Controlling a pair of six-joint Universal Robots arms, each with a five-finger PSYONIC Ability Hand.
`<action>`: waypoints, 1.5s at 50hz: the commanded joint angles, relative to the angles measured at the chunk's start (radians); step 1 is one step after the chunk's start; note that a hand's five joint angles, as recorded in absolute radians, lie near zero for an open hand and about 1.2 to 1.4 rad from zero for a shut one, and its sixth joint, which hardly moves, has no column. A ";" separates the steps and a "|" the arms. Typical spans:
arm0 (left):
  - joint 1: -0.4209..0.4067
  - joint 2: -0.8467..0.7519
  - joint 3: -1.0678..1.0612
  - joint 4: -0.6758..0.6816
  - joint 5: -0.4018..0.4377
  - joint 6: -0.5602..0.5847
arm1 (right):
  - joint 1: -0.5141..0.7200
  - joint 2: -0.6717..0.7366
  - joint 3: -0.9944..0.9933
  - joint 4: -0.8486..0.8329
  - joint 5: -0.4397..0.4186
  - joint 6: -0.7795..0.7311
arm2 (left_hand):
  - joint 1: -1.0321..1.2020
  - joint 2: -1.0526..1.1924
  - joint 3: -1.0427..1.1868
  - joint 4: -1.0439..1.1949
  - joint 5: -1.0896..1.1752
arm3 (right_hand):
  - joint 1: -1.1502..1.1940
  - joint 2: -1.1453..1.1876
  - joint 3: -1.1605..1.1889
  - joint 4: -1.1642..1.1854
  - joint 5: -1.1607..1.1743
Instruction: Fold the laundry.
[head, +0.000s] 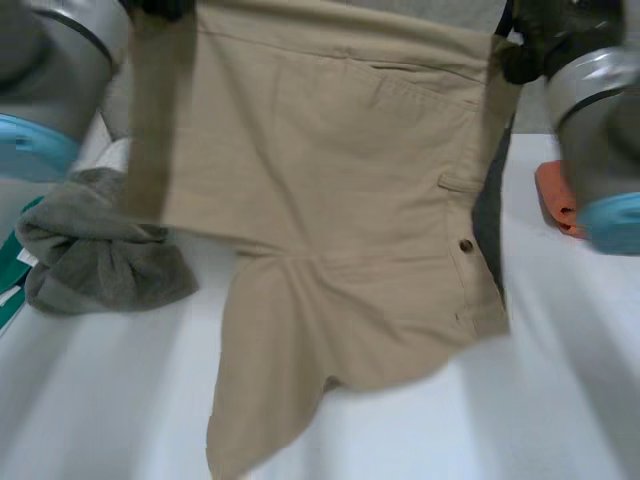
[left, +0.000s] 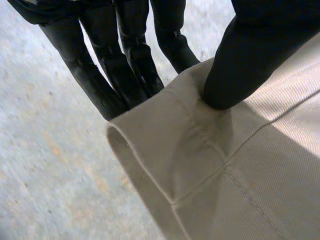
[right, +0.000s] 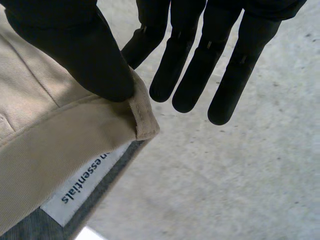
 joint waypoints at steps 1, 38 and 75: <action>-0.020 -0.291 0.317 -0.061 -0.076 0.057 | 0.045 0.258 -0.103 -0.320 0.073 -0.204 | -0.962 -0.984 -0.977 -0.986 -0.939 | -0.922 -0.989 -1.002 -1.011 -1.006; -0.224 0.243 -1.066 -0.179 -0.101 -0.044 | -0.155 0.061 0.512 0.242 -0.479 -0.365 | -0.623 -0.645 -0.637 -0.647 -0.599 | -0.517 -0.584 -0.597 -0.606 -0.601; -0.299 0.341 -1.081 0.146 -0.251 0.108 | -0.183 -0.067 0.606 0.131 -0.432 -0.304 | 0.222 0.200 0.207 0.198 0.246 | 0.300 0.233 0.219 0.211 0.216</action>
